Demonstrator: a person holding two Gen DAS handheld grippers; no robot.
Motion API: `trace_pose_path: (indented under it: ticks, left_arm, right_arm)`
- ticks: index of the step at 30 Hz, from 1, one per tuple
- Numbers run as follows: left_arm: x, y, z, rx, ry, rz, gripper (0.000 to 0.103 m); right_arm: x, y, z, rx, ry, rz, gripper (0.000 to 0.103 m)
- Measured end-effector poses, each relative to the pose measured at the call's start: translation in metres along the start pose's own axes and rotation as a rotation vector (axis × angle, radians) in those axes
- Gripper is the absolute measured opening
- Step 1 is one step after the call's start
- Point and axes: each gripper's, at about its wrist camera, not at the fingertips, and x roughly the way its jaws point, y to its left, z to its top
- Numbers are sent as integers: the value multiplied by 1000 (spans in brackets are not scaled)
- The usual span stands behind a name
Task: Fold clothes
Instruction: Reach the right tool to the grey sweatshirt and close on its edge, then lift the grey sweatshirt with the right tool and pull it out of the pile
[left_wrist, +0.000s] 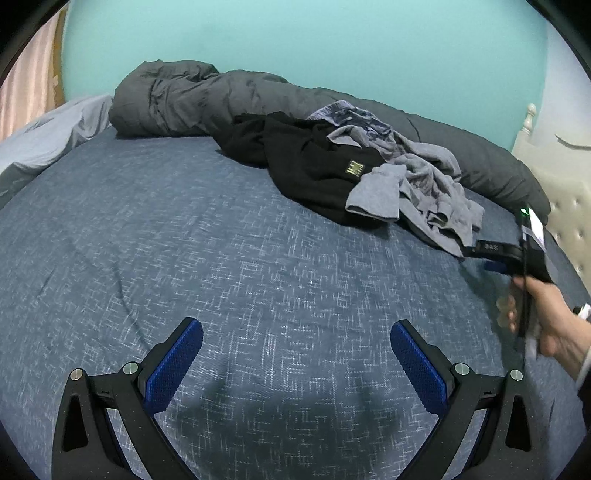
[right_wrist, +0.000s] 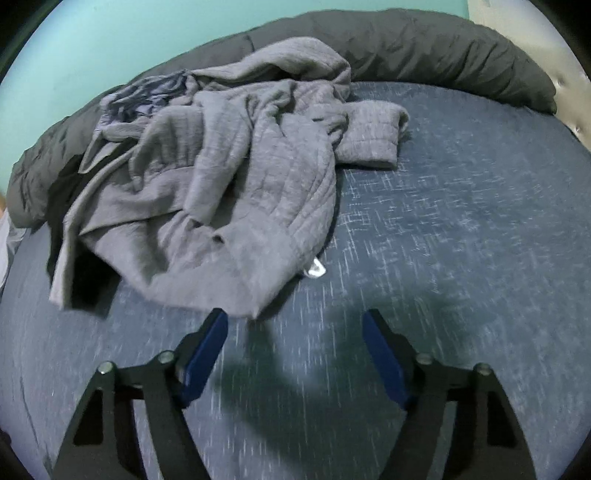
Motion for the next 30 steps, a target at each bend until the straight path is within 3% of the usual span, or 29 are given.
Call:
trace_pose_path:
  ticks: [1,4,7,15,22,30]
  left_arm:
    - [1,2,-1,-3,3,-1,103]
    - [3,7,-6,-11,12,-2,103]
    - [1,10,-11,-7,20,3,103]
    - [-38,19,-17,-8,30,23,103]
    - [-120,27,-16,-13,-11,53,103]
    - [-206,39,-32,-23,-57,43,103]
  right_arm:
    - [6,1,2,-8,6,12,38]
    - [12,3,3,-28,0,44,16]
    - [3,8,-1,-59,-38,69,6]
    - [-95,37,-39,-216,-158,199,4]
    - [-197,61,-98,-287,-179,322,4]
    - [-310,122,-188,-386,-173,471,4]
